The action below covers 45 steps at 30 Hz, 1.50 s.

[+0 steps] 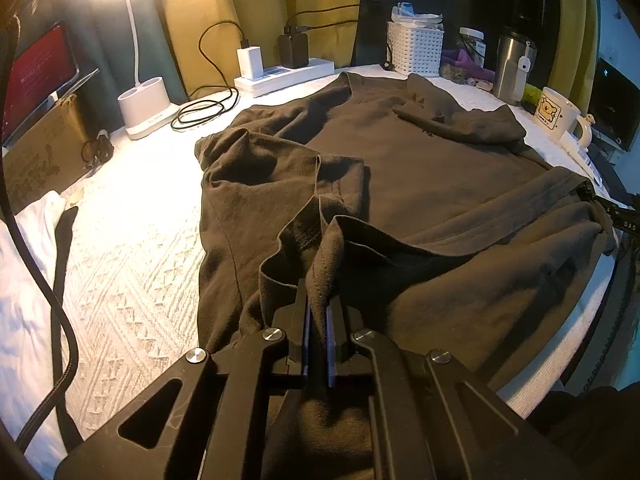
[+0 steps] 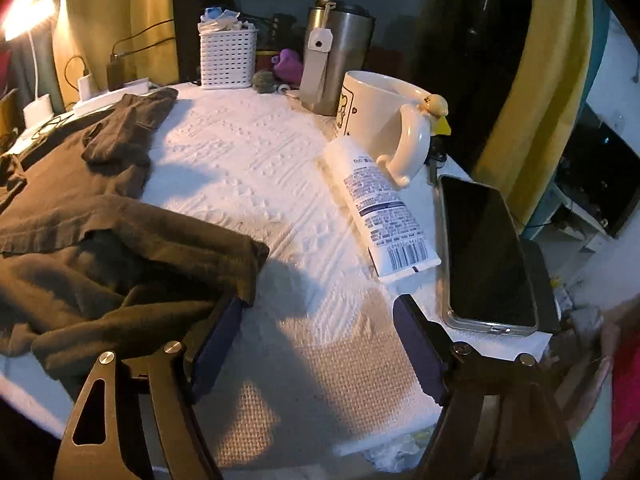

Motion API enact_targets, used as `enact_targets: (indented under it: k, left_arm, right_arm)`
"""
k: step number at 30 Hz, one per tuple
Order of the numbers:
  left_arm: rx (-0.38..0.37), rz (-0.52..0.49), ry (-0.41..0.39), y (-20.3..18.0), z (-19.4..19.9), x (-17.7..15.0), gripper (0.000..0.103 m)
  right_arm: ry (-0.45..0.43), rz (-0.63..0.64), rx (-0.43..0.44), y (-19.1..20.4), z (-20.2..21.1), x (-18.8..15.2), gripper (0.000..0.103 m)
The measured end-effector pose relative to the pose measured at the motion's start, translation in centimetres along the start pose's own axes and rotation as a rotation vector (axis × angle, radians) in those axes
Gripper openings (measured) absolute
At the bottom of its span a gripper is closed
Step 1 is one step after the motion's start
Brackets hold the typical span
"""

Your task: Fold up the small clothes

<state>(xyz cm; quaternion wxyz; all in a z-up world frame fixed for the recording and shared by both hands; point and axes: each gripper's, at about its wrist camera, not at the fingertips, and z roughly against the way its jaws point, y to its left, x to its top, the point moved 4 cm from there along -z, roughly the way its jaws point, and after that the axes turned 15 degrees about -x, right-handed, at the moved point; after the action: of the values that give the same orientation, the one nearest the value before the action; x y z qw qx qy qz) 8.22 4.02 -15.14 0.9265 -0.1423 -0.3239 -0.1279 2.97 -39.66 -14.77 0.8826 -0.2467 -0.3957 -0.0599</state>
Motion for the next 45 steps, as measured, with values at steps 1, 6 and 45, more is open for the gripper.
enact_targets:
  k: [1,6,45]
  left_arm:
    - [0.0,0.001,-0.001,0.0,0.0,0.0,0.004]
    - [-0.001,-0.001,-0.022,-0.1,0.9,0.3,0.004]
    - [0.014,-0.071,-0.281,0.9,9.2,6.7,0.004]
  right_arm:
    - [-0.009,0.018,-0.004,0.2,0.2,0.1,0.079]
    - [-0.063,0.069,0.064,1.2,1.7,1.2,0.079]
    - [-0.396,-0.002,0.315,5.2,9.8,15.5,0.003]
